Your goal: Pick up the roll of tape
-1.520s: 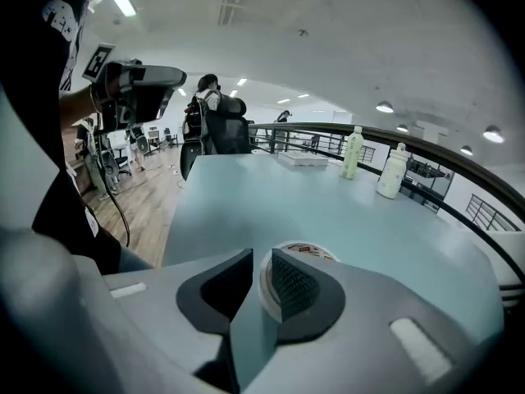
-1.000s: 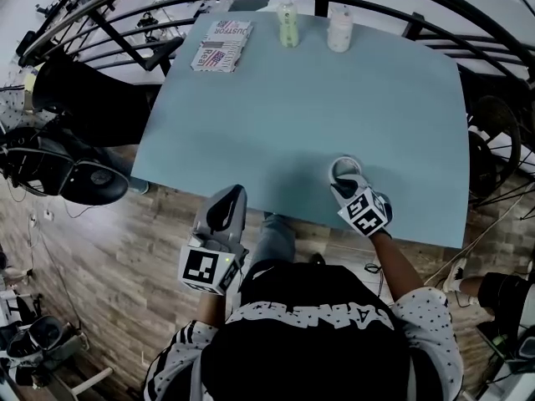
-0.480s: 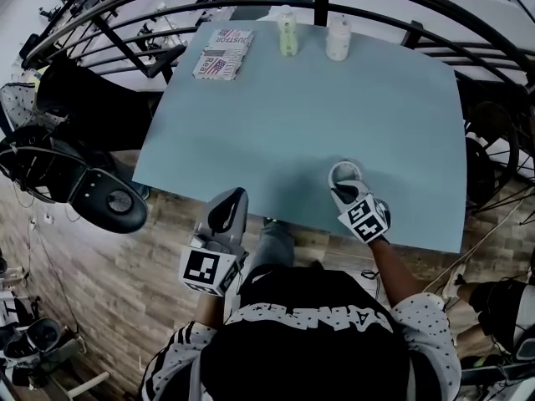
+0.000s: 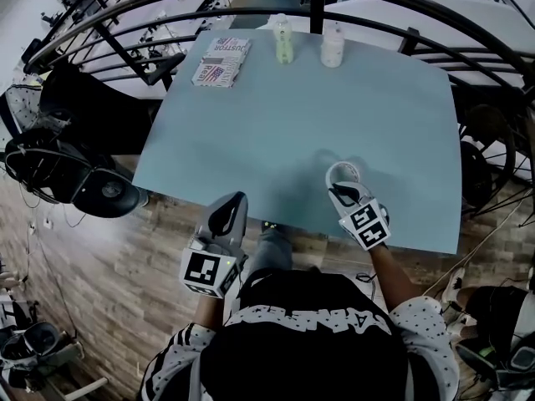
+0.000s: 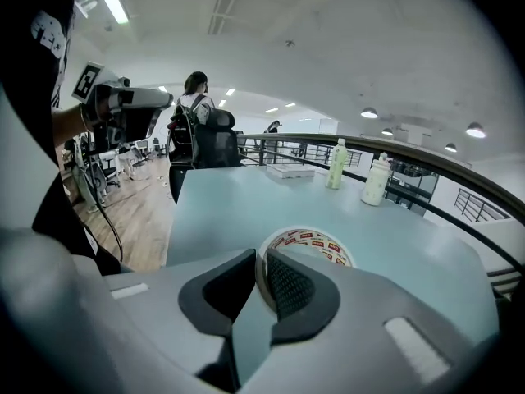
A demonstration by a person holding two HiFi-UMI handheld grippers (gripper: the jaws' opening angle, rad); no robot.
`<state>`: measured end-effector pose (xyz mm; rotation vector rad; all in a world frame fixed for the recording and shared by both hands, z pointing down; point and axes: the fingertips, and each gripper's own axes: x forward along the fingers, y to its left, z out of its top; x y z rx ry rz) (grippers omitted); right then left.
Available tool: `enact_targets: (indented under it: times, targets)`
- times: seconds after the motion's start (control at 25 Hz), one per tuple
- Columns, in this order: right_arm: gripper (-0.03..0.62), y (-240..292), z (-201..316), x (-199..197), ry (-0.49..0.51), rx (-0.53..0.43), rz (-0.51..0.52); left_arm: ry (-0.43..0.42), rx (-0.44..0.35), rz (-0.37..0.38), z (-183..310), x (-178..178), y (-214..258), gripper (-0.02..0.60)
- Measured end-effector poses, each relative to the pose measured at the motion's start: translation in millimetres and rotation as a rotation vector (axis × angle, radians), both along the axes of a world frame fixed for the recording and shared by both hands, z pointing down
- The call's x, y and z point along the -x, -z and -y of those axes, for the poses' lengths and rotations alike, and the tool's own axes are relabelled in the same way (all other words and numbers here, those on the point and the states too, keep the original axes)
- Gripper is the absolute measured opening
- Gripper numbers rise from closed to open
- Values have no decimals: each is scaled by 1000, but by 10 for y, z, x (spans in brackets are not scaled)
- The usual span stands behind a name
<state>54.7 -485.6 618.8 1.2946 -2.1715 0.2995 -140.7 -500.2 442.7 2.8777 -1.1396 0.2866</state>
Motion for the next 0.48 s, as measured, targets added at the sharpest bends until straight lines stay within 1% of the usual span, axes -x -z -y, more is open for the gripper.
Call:
enact_targets:
  times: [0.2,0.48]
  targets:
    - [51,293,-108,-3,-14,-65,39,-12,-12,1,-105,-55,84,0]
    - [51,630,-243,-91,-53,-129,94,-27,-22,2,-204,-129,122,0]
